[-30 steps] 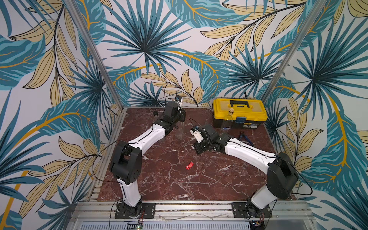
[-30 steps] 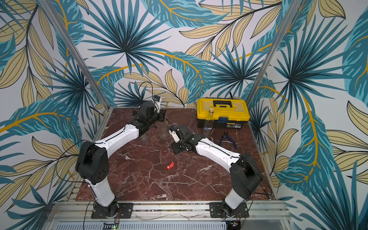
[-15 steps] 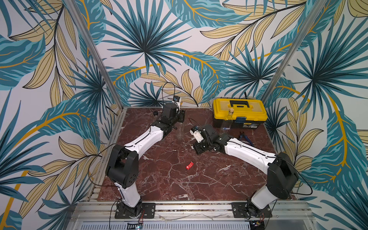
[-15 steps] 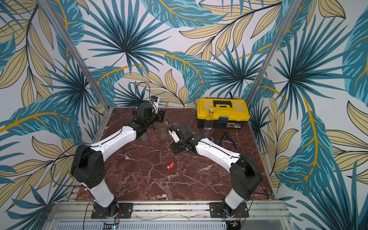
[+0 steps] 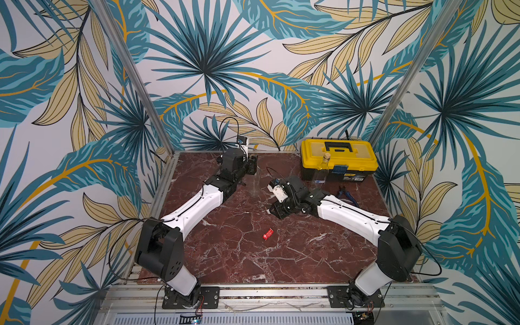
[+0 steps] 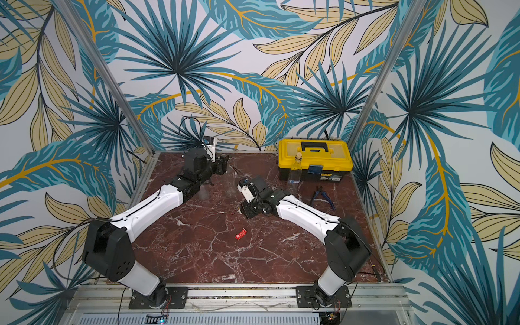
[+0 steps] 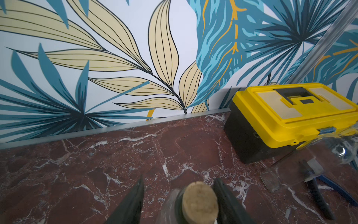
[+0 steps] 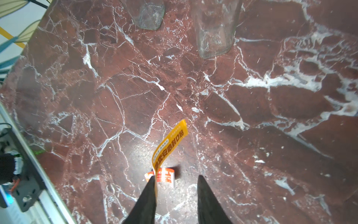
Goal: Remove the label from the bottle
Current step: Place the bottle at the center of the board.
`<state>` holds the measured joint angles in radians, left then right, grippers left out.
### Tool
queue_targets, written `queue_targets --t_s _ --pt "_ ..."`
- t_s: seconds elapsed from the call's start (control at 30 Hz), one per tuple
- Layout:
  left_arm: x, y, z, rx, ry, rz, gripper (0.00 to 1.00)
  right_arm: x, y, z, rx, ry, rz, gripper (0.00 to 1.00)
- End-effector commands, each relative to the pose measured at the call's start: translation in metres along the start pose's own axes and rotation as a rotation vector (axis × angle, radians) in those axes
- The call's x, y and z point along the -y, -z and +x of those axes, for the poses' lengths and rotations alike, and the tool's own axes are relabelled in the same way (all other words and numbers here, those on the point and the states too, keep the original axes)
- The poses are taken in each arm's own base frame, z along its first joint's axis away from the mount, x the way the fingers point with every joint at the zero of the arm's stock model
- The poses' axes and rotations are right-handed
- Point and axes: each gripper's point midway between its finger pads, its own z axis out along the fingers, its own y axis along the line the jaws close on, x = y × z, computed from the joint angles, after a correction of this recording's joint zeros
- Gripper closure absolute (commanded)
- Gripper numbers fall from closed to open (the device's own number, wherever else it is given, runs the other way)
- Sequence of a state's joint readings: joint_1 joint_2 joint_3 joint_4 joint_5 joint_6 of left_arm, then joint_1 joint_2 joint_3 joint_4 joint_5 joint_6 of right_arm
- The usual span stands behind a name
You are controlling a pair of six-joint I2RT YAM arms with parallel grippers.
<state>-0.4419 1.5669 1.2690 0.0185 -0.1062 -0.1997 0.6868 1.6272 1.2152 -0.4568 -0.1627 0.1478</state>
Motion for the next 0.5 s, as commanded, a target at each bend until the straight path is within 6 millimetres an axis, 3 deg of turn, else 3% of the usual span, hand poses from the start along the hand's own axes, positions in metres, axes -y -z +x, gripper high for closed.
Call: queue_targets --t_s 0.0,0.23,0.47 --pt "-0.002 0.024 -0.019 0.062 0.038 -0.005 0.43 -0.006 0.001 0.009 -0.046 -0.004 -0.038 0.53" --pt "0.005 0.065 -0.003 0.045 0.143 0.064 0.42 -0.016 0.0 0.012 -0.07 -0.038 -0.101 0.39" --pt "0.002 0.088 0.025 0.001 0.176 0.062 0.42 -0.021 -0.004 0.011 -0.088 -0.046 -0.129 0.38"
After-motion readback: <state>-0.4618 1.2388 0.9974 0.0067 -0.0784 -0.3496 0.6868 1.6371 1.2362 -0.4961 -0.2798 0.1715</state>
